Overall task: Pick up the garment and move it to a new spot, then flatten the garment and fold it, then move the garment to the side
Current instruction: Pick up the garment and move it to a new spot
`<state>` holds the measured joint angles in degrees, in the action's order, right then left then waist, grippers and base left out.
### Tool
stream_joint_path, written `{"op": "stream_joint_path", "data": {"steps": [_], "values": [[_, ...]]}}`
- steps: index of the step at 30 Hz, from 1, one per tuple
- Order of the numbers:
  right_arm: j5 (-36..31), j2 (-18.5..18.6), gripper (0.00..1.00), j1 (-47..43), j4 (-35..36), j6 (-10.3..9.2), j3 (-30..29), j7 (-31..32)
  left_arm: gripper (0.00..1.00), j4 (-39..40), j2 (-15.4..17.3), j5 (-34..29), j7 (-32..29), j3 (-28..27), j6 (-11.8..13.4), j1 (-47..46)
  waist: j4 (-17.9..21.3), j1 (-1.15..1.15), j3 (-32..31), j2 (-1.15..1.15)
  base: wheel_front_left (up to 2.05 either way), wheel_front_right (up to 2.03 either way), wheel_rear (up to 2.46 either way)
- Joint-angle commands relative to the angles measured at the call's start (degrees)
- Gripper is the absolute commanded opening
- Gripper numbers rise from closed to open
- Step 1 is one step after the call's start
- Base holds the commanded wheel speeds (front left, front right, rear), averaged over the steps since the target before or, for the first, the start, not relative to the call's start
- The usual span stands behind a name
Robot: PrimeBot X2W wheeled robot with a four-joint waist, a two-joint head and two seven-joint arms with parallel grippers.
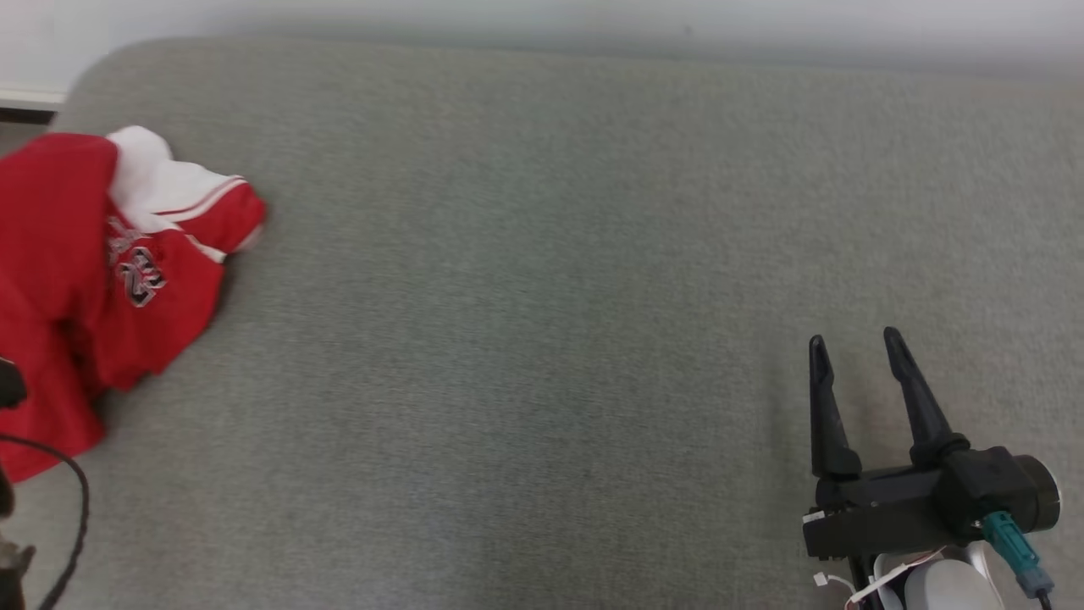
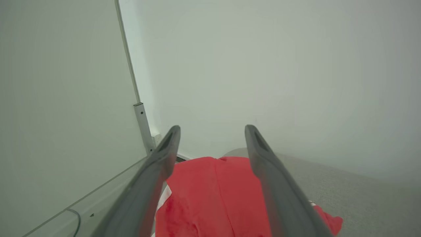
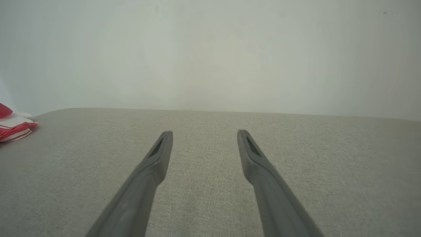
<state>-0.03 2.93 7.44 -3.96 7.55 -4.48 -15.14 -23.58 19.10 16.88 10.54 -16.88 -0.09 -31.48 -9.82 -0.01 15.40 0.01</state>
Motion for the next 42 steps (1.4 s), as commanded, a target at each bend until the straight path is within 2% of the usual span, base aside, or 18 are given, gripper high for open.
{"op": "stream_joint_path", "data": {"steps": [1,7,12,21,22,23,29,33,38,42], "values": [[-0.2,-0.1,1.0,0.75,0.63,-0.12,-0.11,-0.02,1.0,-1.8,1.04,0.27,-0.48,-0.08,-0.36,-2.17,5.16,0.01,5.47,-0.01,0.0,0.0,0.0],[-0.09,-0.11,1.0,1.45,1.94,-0.12,0.09,-0.03,1.0,-9.92,4.38,0.72,-3.26,-0.23,-0.78,-6.02,6.9,0.01,7.13,-0.01,0.0,0.0,0.0],[0.34,-0.12,1.0,1.82,2.41,-0.12,0.17,-0.03,1.0,-17.39,6.75,1.66,-7.16,-1.16,0.32,-7.61,8.02,0.01,7.44,-0.01,0.0,0.0,0.0],[0.65,-0.12,1.0,1.04,2.52,-0.12,0.35,-0.03,1.0,-24.08,7.26,2.78,-11.91,-0.5,-0.9,-7.91,8.44,0.01,6.56,-0.01,0.0,0.0,0.0],[0.56,-0.11,1.0,1.0,2.49,-0.12,0.45,-0.02,0.6,-24.42,7.25,2.68,-11.86,-0.4,-0.68,-7.79,8.44,0.01,6.45,-0.01,0.0,0.0,0.0],[0.46,-0.11,1.0,0.99,2.45,-0.12,0.48,-0.02,0.0,-24.7,7.24,2.37,-11.6,-0.11,-0.51,-7.59,8.43,0.01,6.27,-0.01,0.0,0.0,0.0],[0.25,-0.11,1.0,0.62,2.27,-0.12,0.12,-0.02,0.0,-24.24,7.92,1.36,-6.73,0.66,-0.26,-8.41,7.76,0.01,4.64,-0.01,0.0,0.0,0.0],[1.17,-0.1,1.0,-0.03,1.74,-0.12,0.43,-0.02,0.0,-22.19,8.97,1.7,-2.78,0.57,-1.09,-10.31,7.06,0.01,2.49,-0.01,0.0,0.0,0.0],[2.31,-0.11,1.0,-0.66,0.72,-0.12,1.02,-0.02,0.0,-17.05,10.06,1.28,0.23,1.54,-2.47,-13.07,6.52,0.01,-0.74,-0.01,0.0,0.0,0.0],[3.57,-0.11,1.0,-1.23,-0.08,-0.12,1.46,-0.02,0.0,-10.95,10.44,0.83,-0.21,3.33,-3.25,-15.24,6.83,0.01,-3.01,-0.01,0.0,0.0,0.0]]}}
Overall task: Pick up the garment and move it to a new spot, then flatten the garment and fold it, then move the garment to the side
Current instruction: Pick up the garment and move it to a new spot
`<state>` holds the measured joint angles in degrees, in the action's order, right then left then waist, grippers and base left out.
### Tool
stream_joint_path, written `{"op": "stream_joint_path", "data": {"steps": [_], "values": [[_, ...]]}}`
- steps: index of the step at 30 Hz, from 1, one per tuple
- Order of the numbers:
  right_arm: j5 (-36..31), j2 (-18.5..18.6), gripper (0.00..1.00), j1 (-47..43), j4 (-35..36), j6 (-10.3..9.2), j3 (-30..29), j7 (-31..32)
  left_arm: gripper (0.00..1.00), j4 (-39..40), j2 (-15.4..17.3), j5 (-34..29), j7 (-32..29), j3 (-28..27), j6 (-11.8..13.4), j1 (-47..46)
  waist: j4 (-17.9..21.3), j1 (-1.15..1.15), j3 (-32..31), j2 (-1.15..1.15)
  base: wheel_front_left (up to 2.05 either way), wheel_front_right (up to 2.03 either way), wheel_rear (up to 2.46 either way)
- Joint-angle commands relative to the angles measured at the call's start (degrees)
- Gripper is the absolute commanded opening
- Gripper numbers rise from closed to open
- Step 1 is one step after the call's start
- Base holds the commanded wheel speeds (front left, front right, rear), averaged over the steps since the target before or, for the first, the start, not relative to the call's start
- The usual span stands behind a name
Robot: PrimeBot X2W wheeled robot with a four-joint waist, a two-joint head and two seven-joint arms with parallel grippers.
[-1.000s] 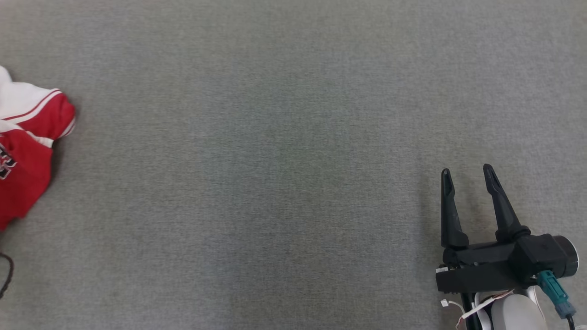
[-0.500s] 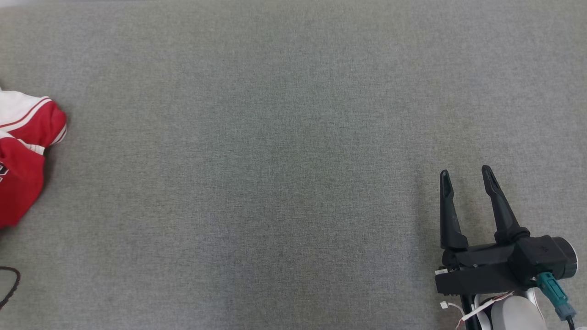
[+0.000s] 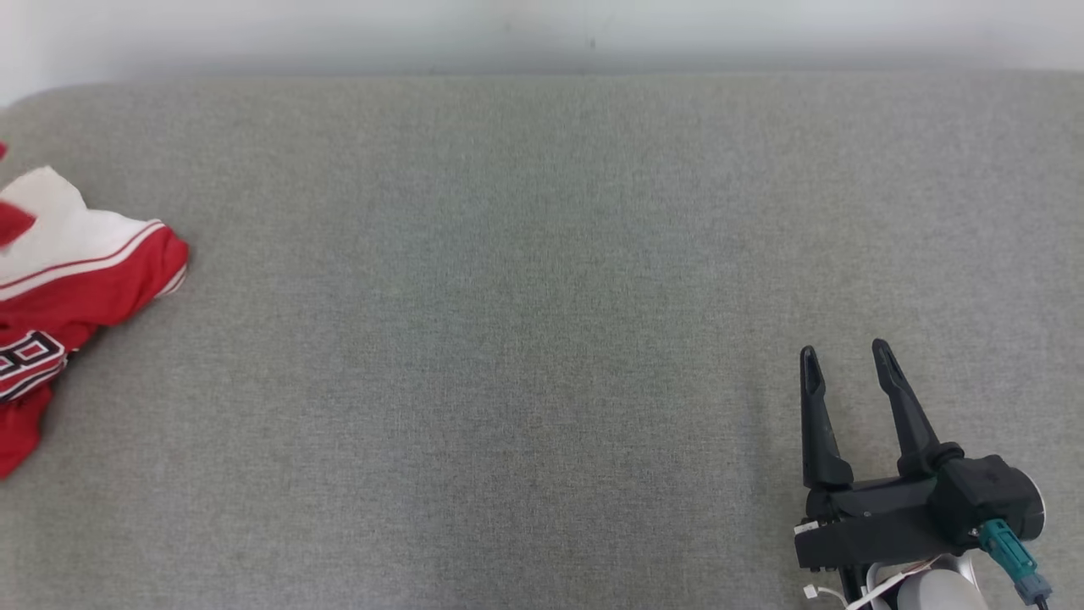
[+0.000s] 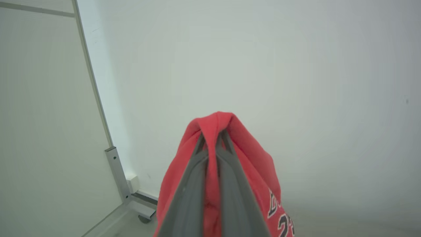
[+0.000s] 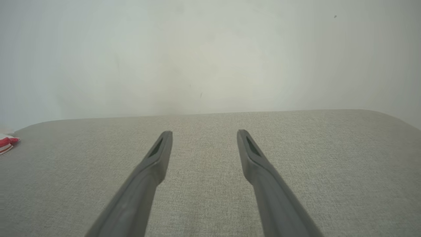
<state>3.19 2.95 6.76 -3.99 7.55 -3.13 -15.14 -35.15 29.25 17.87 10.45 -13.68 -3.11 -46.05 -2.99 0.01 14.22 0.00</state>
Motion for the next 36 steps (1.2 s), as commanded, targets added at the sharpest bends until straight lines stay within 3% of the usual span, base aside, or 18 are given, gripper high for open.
{"op": "stream_joint_path", "data": {"steps": [1,10,17,30,36], "values": [[0.64,-0.13,1.0,-0.64,-0.21,-0.12,0.25,-0.03,0.0,2.31,0.3,-0.27,-0.49,0.63,-0.37,-1.21,0.25,-0.01,-2.34,0.0,0.0,0.0,0.0],[3.81,-0.13,1.0,-1.07,-1.67,-0.12,1.71,-0.02,0.0,17.77,-2.12,0.04,-9.0,6.89,-1.79,-5.24,5.45,-0.01,-5.44,0.0,0.0,0.0,0.0],[5.02,-0.12,1.0,-1.63,-2.36,-0.12,2.58,-0.02,0.0,25.42,-7.43,0.02,-12.6,13.54,-2.08,-4.85,11.55,-0.01,-6.74,0.0,0.0,0.0,0.0],[4.72,-0.14,1.0,-3.29,-3.17,-0.12,3.32,-0.02,0.0,23.09,-19.54,1.5,-11.22,24.34,-2.31,5.14,18.63,-0.01,-9.31,0.0,0.0,0.0,0.0],[5.19,-0.13,1.0,-3.18,-3.31,-0.12,3.55,-0.02,0.0,15.27,-21.99,-0.04,-9.17,29.36,-2.47,11.44,19.8,-0.01,-8.63,0.0,0.0,0.0,0.0]]}}
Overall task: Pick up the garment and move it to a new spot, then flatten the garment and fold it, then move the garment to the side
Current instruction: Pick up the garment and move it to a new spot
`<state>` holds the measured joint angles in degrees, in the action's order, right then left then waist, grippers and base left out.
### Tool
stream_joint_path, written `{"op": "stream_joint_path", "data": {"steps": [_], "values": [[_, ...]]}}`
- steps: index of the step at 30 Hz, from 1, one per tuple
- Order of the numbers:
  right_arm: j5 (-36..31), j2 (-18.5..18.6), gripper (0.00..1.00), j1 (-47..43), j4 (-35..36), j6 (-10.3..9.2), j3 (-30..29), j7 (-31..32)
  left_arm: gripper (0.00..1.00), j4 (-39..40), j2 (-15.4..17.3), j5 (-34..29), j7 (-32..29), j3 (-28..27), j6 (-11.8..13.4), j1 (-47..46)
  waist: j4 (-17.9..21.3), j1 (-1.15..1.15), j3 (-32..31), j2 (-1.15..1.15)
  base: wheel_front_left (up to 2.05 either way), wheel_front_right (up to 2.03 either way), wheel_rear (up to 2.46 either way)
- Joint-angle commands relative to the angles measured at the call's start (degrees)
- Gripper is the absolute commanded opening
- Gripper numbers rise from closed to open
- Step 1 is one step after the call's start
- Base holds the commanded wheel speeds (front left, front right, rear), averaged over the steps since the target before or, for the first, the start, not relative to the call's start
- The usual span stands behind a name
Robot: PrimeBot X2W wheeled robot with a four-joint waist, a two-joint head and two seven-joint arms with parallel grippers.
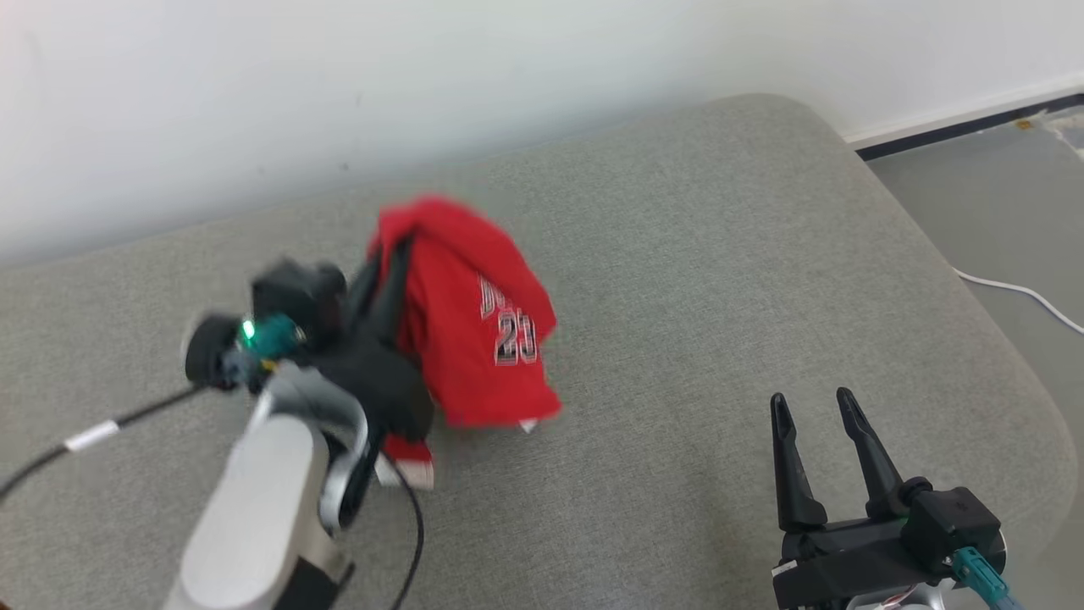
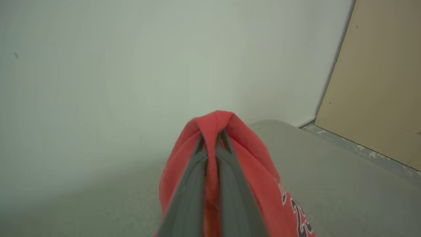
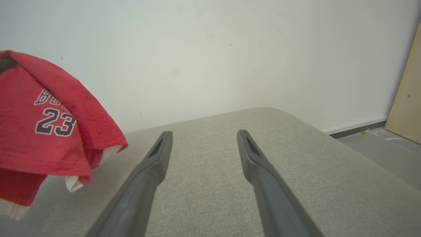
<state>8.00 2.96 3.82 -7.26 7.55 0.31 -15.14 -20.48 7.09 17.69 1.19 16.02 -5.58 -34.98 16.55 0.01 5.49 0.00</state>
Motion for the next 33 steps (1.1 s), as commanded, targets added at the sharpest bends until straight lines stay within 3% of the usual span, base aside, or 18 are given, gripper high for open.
{"op": "stream_joint_path", "data": {"steps": [1,7,8,9,10,15,19,27,33], "values": [[0.46,-0.16,1.0,-0.12,-0.05,-0.12,0.09,-0.02,0.0,-1.26,0.07,-0.19,0.46,0.15,0.03,1.3,0.36,-0.01,0.22,0.0,0.0,0.0,0.0],[0.13,-0.14,1.0,0.01,-0.48,-0.12,-0.26,-0.02,0.0,-13.41,-2.1,1.4,2.84,2.59,-0.44,5.85,-0.37,-0.01,0.3,0.0,0.0,0.0,0.0],[0.02,-0.14,1.0,-0.03,-0.56,-0.12,-0.17,-0.02,0.2,-14.82,-2.35,1.44,3.47,3.26,-0.44,6.08,-0.69,-0.01,0.24,0.0,0.0,0.0,0.0],[-0.05,-0.15,1.0,-0.07,-0.55,-0.12,-0.08,-0.02,0.48,-16.07,-2.61,1.46,3.91,3.98,-0.67,6.16,-1.08,-0.01,0.18,0.0,0.0,0.0,0.0],[-0.13,-0.14,1.0,-0.1,-0.57,-0.12,-0.1,-0.02,1.0,-17.05,-2.85,1.41,4.57,4.77,-0.81,6.13,-1.52,-0.01,0.08,0.0,0.0,0.0,0.0],[-0.37,-0.13,1.0,-1.27,-0.62,-0.12,-1.05,-0.02,1.0,-15.26,-3.9,3.39,9.98,6.98,-1.11,4.29,-5.05,-0.01,-1.45,0.0,0.0,0.0,0.0],[-0.31,-0.15,1.0,-1.99,-0.61,-0.12,-1.58,-0.02,1.0,-10.85,-3.89,3.54,12.06,6.51,0.68,3.77,-7.67,-0.01,-2.55,0.0,0.0,0.0,0.0],[-0.6,-0.13,1.0,-2.73,0.34,-0.12,-2.93,-0.02,1.0,-2.42,2.68,1.63,13.57,1.96,5.16,8.18,-11.3,-0.01,-3.76,0.0,0.0,0.0,0.0],[-0.88,-0.13,1.0,-3.42,0.89,-0.12,-3.85,-0.01,1.0,1.93,6.62,1.75,13.87,-1.09,6.74,14.01,-13.05,-0.01,-4.01,0.0,0.0,0.0,0.0]]}}
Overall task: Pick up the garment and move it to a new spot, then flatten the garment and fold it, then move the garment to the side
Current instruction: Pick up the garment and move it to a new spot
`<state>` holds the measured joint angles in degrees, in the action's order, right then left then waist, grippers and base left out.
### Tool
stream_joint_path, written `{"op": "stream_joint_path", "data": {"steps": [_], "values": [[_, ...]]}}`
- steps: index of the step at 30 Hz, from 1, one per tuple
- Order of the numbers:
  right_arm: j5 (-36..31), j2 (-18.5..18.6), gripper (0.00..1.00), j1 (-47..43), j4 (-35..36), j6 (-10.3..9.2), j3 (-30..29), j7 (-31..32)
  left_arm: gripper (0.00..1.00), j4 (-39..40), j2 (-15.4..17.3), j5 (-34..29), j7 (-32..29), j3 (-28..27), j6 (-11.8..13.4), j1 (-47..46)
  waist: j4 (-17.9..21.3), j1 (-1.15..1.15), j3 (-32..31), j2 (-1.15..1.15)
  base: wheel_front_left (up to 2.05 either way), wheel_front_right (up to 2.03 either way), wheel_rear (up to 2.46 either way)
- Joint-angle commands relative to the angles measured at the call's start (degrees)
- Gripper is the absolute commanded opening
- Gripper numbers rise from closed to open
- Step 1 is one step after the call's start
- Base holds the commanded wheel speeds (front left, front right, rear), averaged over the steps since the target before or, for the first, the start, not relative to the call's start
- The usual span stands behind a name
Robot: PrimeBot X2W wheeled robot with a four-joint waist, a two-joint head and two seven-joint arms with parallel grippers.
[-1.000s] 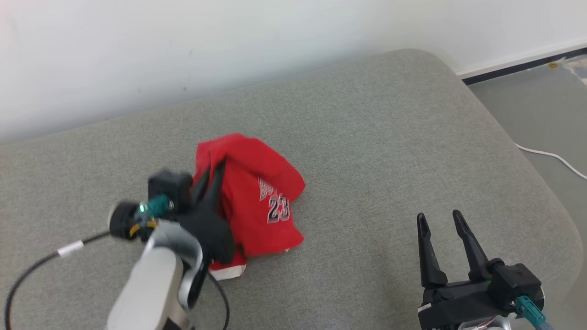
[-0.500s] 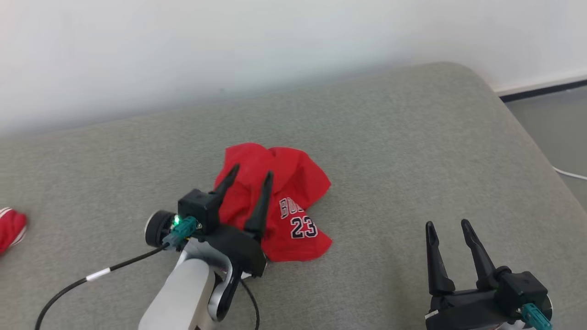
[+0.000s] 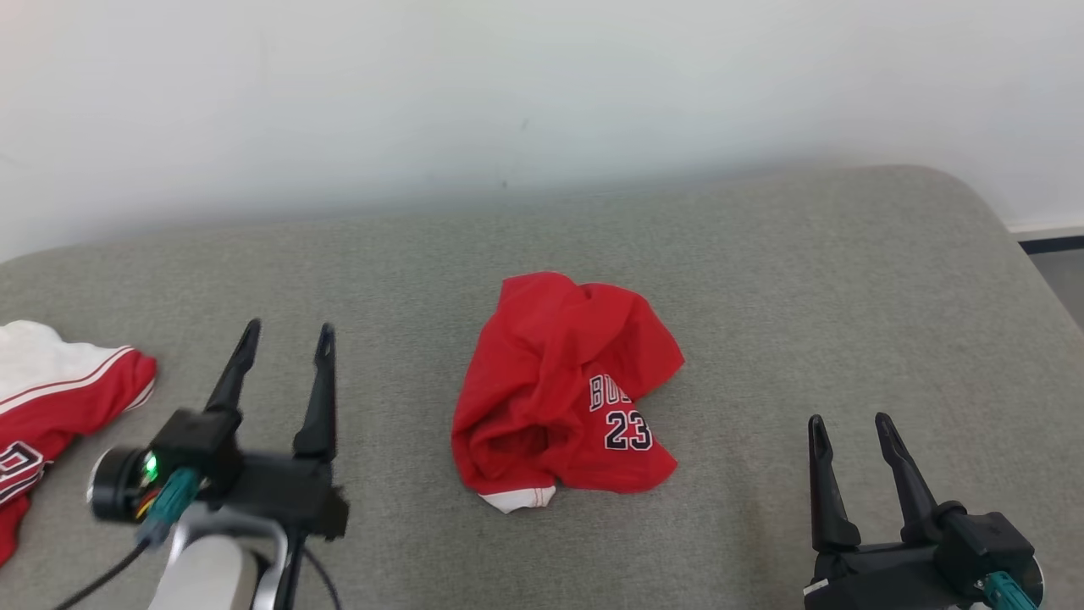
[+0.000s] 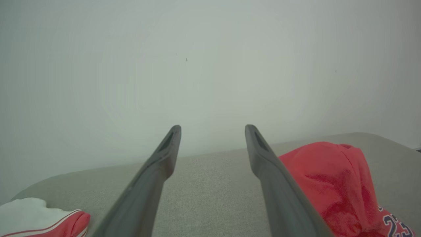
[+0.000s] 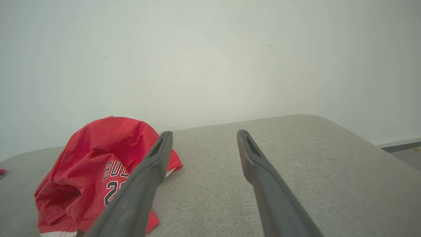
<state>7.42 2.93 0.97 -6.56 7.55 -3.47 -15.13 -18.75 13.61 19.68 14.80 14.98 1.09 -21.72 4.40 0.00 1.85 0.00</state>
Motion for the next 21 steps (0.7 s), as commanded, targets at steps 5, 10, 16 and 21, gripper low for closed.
{"op": "stream_joint_path", "data": {"steps": [5,10,16,21], "values": [[-0.59,-0.1,1.0,-1.24,0.33,-0.12,-0.67,-0.03,1.0,4.41,2.98,-0.27,0.33,-2.59,2.38,6.87,-2.41,0.0,-0.83,0.0,0.0,0.0,0.0],[-1.05,-0.1,1.0,-1.58,0.37,-0.12,-1.0,-0.03,1.0,9.1,4.27,0.58,0.36,-5.36,4.51,13.12,-3.51,0.0,-1.12,0.0,0.0,0.0,0.0],[-1.52,-0.09,1.0,-1.7,0.23,-0.12,-0.95,-0.03,1.0,13.57,4.42,-1.02,0.41,-6.21,5.99,19.46,-4.53,0.0,-1.17,0.0,0.0,0.0,0.0],[-1.51,-0.09,1.0,-1.87,-0.01,-0.12,-0.52,-0.03,1.0,16.08,3.28,-1.87,0.42,-6.85,7.57,23.22,-4.66,0.0,-1.29,0.0,0.0,0.0,0.0]]}}
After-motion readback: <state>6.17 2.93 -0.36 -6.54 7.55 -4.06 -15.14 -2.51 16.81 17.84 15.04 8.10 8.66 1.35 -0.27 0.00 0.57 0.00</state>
